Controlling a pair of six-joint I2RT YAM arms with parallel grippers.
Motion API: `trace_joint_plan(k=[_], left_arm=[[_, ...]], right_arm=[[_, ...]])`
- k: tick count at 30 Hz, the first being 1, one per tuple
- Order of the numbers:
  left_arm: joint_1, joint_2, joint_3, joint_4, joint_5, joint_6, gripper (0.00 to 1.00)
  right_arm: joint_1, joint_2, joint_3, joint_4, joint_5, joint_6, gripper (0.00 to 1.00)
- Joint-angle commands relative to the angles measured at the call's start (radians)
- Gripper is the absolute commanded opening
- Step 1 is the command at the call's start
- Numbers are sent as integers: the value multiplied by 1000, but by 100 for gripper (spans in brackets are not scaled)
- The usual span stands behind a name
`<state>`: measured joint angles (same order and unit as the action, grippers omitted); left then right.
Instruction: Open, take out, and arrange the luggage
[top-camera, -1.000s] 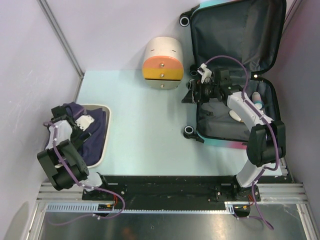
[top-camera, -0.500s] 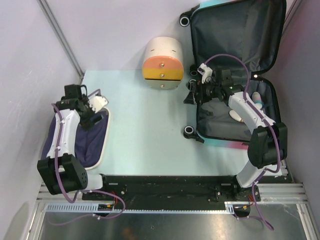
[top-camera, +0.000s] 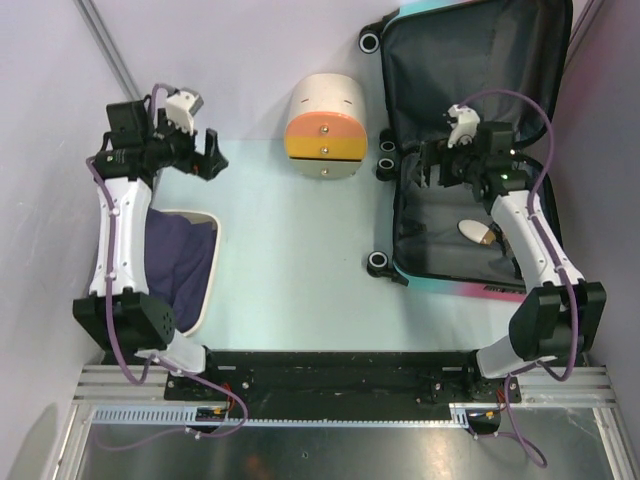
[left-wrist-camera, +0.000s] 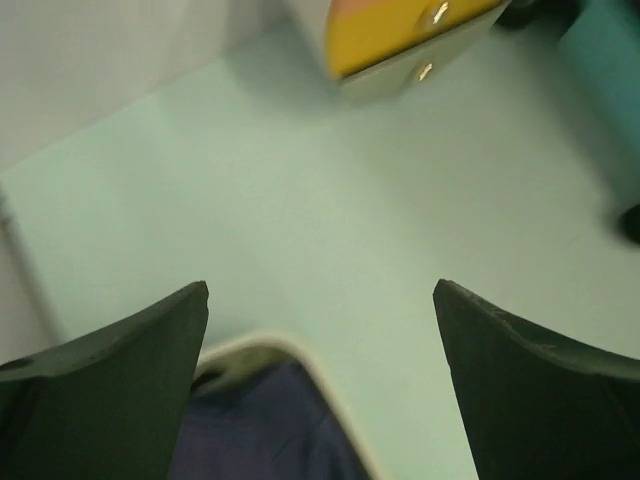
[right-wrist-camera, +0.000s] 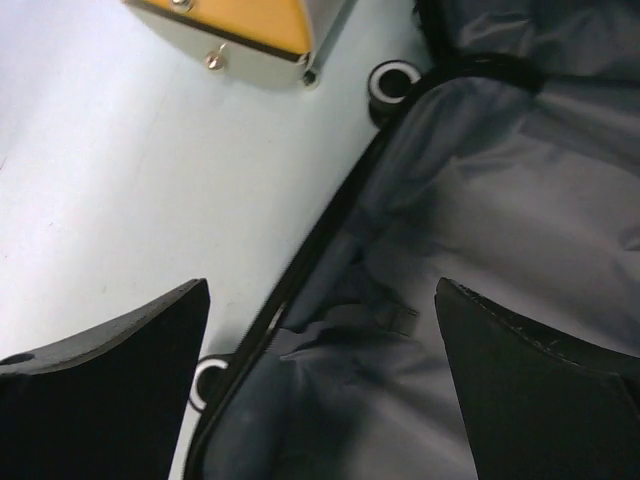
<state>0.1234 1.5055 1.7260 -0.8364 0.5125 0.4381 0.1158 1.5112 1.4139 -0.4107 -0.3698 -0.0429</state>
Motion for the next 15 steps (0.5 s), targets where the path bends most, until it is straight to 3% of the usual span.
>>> trace_joint_plan(k=[1, 4, 5, 9, 13, 15], left_arm=[[-2, 146, 131, 143, 405, -372, 100], [-36, 216, 274, 143, 342, -354, 100], [-51, 208, 296, 145, 204, -331, 100], [-114, 153, 293, 186, -73, -240, 100], [-154, 156, 265, 204, 30, -249, 100], [-154, 185, 253, 206, 178, -237, 100]], right_arm=[[-145, -68, 8, 27, -103, -66, 100], [-241, -45, 8, -36, -217, -101, 100], [-263, -27, 10, -69, -240, -107, 100], [-323, 13, 10, -146, -299, -215, 99], [-375, 41, 10, -192, -323, -270, 100], [-401, 49, 20, -218, -323, -290, 100]])
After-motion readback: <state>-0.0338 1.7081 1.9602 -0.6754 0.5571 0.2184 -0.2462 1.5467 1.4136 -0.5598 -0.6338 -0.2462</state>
